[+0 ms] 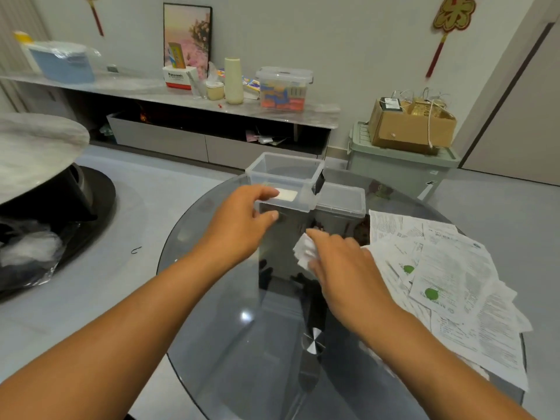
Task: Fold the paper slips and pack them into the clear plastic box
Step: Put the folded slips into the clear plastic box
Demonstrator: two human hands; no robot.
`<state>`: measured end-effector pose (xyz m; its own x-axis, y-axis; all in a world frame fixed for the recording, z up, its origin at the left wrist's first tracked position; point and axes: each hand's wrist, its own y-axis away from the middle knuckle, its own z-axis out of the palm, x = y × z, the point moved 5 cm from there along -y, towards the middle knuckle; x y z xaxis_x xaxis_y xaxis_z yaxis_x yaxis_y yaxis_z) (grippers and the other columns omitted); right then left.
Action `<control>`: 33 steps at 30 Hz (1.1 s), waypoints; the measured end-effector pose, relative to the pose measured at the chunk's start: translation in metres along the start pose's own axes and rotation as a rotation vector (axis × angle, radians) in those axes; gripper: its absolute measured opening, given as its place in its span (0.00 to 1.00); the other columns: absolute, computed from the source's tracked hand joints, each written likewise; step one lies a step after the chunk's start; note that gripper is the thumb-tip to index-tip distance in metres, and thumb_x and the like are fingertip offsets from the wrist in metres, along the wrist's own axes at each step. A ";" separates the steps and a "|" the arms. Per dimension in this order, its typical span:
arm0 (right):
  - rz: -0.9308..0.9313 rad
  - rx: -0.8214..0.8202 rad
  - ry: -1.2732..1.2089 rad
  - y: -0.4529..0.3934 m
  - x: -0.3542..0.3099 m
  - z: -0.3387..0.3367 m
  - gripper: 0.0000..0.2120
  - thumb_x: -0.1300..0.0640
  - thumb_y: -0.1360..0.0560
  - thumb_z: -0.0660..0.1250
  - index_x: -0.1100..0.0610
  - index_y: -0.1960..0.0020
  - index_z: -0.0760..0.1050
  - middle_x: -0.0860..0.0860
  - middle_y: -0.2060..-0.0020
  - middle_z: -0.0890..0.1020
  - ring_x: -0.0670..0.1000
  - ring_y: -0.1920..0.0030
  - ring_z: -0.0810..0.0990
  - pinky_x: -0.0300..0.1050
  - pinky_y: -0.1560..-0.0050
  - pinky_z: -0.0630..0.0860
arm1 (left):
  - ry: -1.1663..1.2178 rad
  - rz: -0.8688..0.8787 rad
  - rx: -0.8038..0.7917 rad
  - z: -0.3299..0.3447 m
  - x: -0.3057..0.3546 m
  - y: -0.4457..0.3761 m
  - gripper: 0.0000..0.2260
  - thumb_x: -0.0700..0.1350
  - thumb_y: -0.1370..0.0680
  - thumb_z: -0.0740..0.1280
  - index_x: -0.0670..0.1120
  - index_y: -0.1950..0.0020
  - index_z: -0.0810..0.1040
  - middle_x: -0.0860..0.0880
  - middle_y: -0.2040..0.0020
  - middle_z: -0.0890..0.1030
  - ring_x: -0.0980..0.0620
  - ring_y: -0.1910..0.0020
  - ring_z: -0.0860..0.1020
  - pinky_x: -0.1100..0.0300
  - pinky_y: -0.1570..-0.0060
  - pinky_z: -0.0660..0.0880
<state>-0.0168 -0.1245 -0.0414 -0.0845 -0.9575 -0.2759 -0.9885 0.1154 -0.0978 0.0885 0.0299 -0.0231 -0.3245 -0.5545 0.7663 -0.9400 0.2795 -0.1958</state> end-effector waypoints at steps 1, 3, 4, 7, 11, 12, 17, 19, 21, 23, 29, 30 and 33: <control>0.020 -0.081 -0.006 0.001 -0.001 0.009 0.21 0.58 0.18 0.65 0.46 0.28 0.65 0.49 0.40 0.77 0.55 0.40 0.75 0.50 0.44 0.73 | -0.035 0.049 0.064 -0.007 -0.001 -0.010 0.17 0.46 0.19 0.69 0.58 0.32 0.74 0.60 0.43 0.76 0.58 0.57 0.77 0.66 0.57 0.74; 0.030 -0.127 -0.030 0.001 0.001 0.019 0.18 0.60 0.19 0.67 0.47 0.33 0.68 0.50 0.41 0.77 0.54 0.43 0.75 0.48 0.47 0.72 | -0.125 0.157 0.113 -0.010 -0.006 -0.035 0.21 0.45 0.20 0.70 0.57 0.28 0.71 0.57 0.32 0.72 0.56 0.52 0.78 0.58 0.47 0.78; 0.028 -0.126 -0.035 0.001 0.001 0.021 0.17 0.59 0.19 0.67 0.48 0.34 0.69 0.50 0.41 0.77 0.53 0.44 0.74 0.47 0.49 0.71 | -0.190 0.191 0.102 -0.008 -0.010 -0.047 0.23 0.45 0.20 0.70 0.56 0.26 0.70 0.56 0.28 0.69 0.52 0.47 0.79 0.54 0.42 0.78; 0.038 -0.131 -0.111 -0.006 0.005 0.014 0.18 0.56 0.16 0.63 0.46 0.28 0.68 0.48 0.38 0.76 0.50 0.41 0.74 0.45 0.44 0.72 | -0.437 0.238 0.013 0.006 -0.018 -0.085 0.27 0.45 0.20 0.71 0.56 0.23 0.66 0.55 0.22 0.63 0.46 0.36 0.77 0.47 0.36 0.77; 0.068 0.040 -0.344 -0.010 0.009 -0.009 0.18 0.51 0.17 0.65 0.42 0.29 0.71 0.41 0.40 0.79 0.42 0.43 0.77 0.37 0.45 0.73 | -0.612 0.227 -0.113 0.016 -0.022 -0.107 0.19 0.45 0.19 0.69 0.53 0.28 0.74 0.47 0.30 0.75 0.42 0.38 0.78 0.45 0.40 0.78; 0.076 0.107 -0.425 -0.009 0.010 -0.018 0.16 0.51 0.18 0.67 0.41 0.32 0.74 0.39 0.44 0.80 0.40 0.46 0.78 0.33 0.49 0.72 | -0.608 0.223 -0.098 0.013 -0.022 -0.107 0.16 0.44 0.19 0.68 0.52 0.31 0.77 0.46 0.34 0.79 0.42 0.41 0.80 0.45 0.42 0.79; 0.091 0.342 -0.756 -0.021 0.016 -0.066 0.04 0.49 0.23 0.73 0.43 0.48 0.83 0.40 0.57 0.85 0.42 0.57 0.83 0.39 0.58 0.80 | -0.536 0.209 -0.064 -0.007 -0.018 -0.084 0.09 0.47 0.19 0.69 0.50 0.39 0.83 0.49 0.45 0.84 0.47 0.48 0.81 0.54 0.47 0.78; 0.057 0.390 -0.789 -0.034 0.010 -0.082 0.05 0.50 0.23 0.74 0.45 0.47 0.84 0.41 0.57 0.86 0.44 0.57 0.84 0.44 0.58 0.82 | -0.535 0.203 -0.070 -0.018 -0.014 -0.064 0.08 0.48 0.19 0.69 0.52 0.41 0.83 0.50 0.46 0.85 0.48 0.49 0.81 0.57 0.51 0.76; 0.000 0.386 -0.717 -0.054 -0.005 -0.092 0.06 0.51 0.23 0.74 0.46 0.46 0.85 0.42 0.57 0.85 0.42 0.56 0.82 0.36 0.59 0.76 | -0.542 0.178 -0.095 -0.028 -0.014 -0.043 0.07 0.50 0.20 0.69 0.53 0.43 0.83 0.52 0.48 0.84 0.50 0.51 0.81 0.60 0.57 0.71; -0.049 0.294 -0.589 -0.079 -0.026 -0.091 0.06 0.51 0.23 0.74 0.48 0.47 0.85 0.44 0.56 0.85 0.43 0.55 0.81 0.38 0.57 0.74 | -0.531 0.141 -0.107 -0.039 -0.015 -0.025 0.04 0.50 0.21 0.70 0.55 0.47 0.80 0.54 0.51 0.83 0.51 0.53 0.80 0.62 0.62 0.68; -0.199 -0.208 -0.013 -0.130 -0.091 -0.029 0.06 0.58 0.25 0.75 0.51 0.49 0.86 0.50 0.55 0.85 0.53 0.53 0.81 0.46 0.51 0.78 | -0.297 0.006 -0.005 -0.064 -0.029 0.001 0.29 0.50 0.31 0.81 0.57 0.42 0.64 0.54 0.44 0.72 0.52 0.53 0.77 0.59 0.56 0.77; -0.218 -0.260 -0.001 -0.131 -0.097 -0.021 0.07 0.58 0.24 0.74 0.51 0.47 0.87 0.49 0.54 0.85 0.52 0.52 0.82 0.47 0.50 0.79 | -0.298 -0.014 -0.002 -0.066 -0.032 0.002 0.34 0.51 0.32 0.81 0.58 0.36 0.63 0.53 0.39 0.70 0.50 0.49 0.78 0.58 0.52 0.78; -0.241 -0.378 0.006 -0.136 -0.106 -0.006 0.09 0.57 0.22 0.70 0.49 0.45 0.86 0.48 0.52 0.86 0.52 0.52 0.83 0.48 0.47 0.81 | -0.210 -0.056 -0.036 -0.062 -0.048 0.002 0.39 0.50 0.31 0.81 0.60 0.27 0.63 0.52 0.30 0.64 0.50 0.44 0.74 0.59 0.48 0.74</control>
<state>0.1258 -0.0401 0.0069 0.1545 -0.9467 -0.2826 -0.9563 -0.2152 0.1981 0.1086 0.1058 -0.0219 -0.2900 -0.7198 0.6307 -0.9540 0.2695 -0.1310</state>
